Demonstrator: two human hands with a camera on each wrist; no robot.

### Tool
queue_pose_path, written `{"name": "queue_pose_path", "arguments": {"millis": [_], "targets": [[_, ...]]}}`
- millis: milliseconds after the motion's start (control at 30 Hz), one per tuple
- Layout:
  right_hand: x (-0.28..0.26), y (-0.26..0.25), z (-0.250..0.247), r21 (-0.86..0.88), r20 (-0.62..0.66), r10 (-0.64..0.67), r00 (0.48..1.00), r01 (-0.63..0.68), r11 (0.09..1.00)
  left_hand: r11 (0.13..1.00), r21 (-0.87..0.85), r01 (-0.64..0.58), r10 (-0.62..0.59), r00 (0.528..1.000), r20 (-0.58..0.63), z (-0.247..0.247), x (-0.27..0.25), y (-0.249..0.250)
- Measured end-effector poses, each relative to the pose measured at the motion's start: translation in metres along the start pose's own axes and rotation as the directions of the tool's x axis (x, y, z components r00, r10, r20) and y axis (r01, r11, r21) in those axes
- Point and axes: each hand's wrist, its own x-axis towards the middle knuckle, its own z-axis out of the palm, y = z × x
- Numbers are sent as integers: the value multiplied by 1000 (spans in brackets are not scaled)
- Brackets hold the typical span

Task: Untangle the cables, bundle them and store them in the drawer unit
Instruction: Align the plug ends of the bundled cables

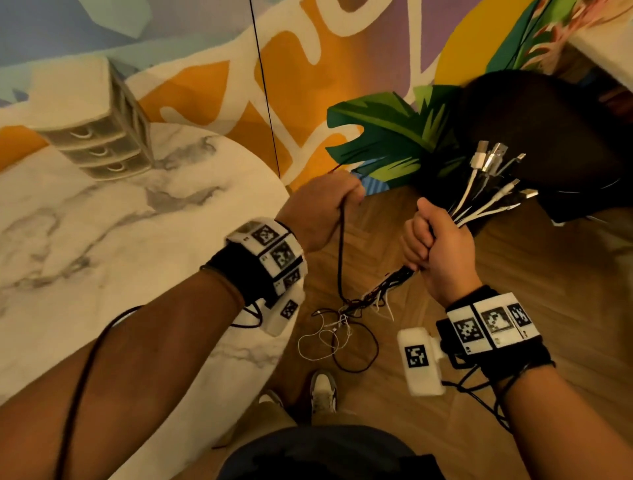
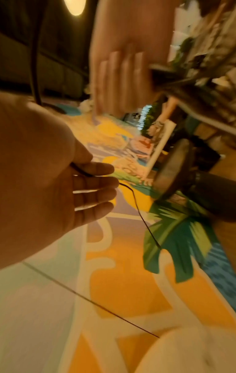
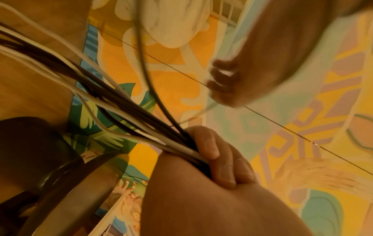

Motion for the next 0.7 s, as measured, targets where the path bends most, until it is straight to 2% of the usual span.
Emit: {"name": "queue_pose_path", "arguments": {"millis": [67, 100, 133, 200, 233, 267, 300, 333, 367, 400, 433, 467, 500, 567, 633, 667, 700], "targets": [[-2, -1, -7, 4, -7, -7, 1000, 7, 1000, 993, 106, 56, -70, 988, 137, 26, -9, -4], [-4, -1, -9, -1, -7, -6, 1000, 6, 1000, 977, 190, 96, -143, 957, 251, 42, -18, -11], [-5, -1, -10, -7, -4, -3, 1000, 3, 1000, 952, 287, 105, -213, 901, 377, 57, -29, -18], [-9, 0, -13, -14, -5, 4, 1000, -4, 1000, 908, 412, 72, -328, 736, 593, 82, -53, -31], [-11, 0, -14, -14, -7, 7, 1000, -7, 1000, 903, 422, 82, -362, 676, 642, 89, -62, -34], [-12, 1, -15, -13, -4, 10, 1000, -10, 1000, 903, 415, 114, -385, 647, 659, 92, -67, -36], [-14, 3, -15, -20, -4, 10, 1000, -10, 1000, 911, 384, 148, -382, 650, 657, 91, -69, -33], [-15, 5, -15, -44, -9, 16, 1000, -17, 999, 930, 312, 192, -356, 678, 643, 89, -68, -28], [-17, 7, -11, -78, -17, 18, 1000, -20, 997, 947, 178, 268, -320, 734, 599, 84, -64, -20], [-19, 10, -7, -104, -17, 25, 1000, -27, 994, 932, -34, 361, -293, 806, 515, 76, -58, -7], [-19, 14, -4, -115, -25, 48, 999, -51, 992, 869, -273, 413, -276, 861, 426, 66, -50, 8], [-20, 16, 0, -114, -44, 83, 996, -88, 990, 808, -431, 402, -254, 897, 360, 57, -40, 23], [-22, 17, 3, -132, -52, 101, 993, -108, 985, 789, -492, 369, -225, 918, 328, 47, -31, 37], [-24, 24, 4, -272, 10, 59, 998, -54, 961, 810, -483, 334, -163, 918, 362, 35, -15, 53], [-25, 31, 7, -510, 125, 26, 992, 42, 859, 832, -425, 357, -148, 880, 451, 28, -4, 62], [-26, 34, 9, -576, 131, 26, 991, 54, 816, 825, -421, 377, -143, 860, 490, 26, 1, 65], [-25, 38, 10, -591, 90, 52, 995, 11, 806, 808, -428, 405, -142, 840, 524, 26, 3, 66]]}}
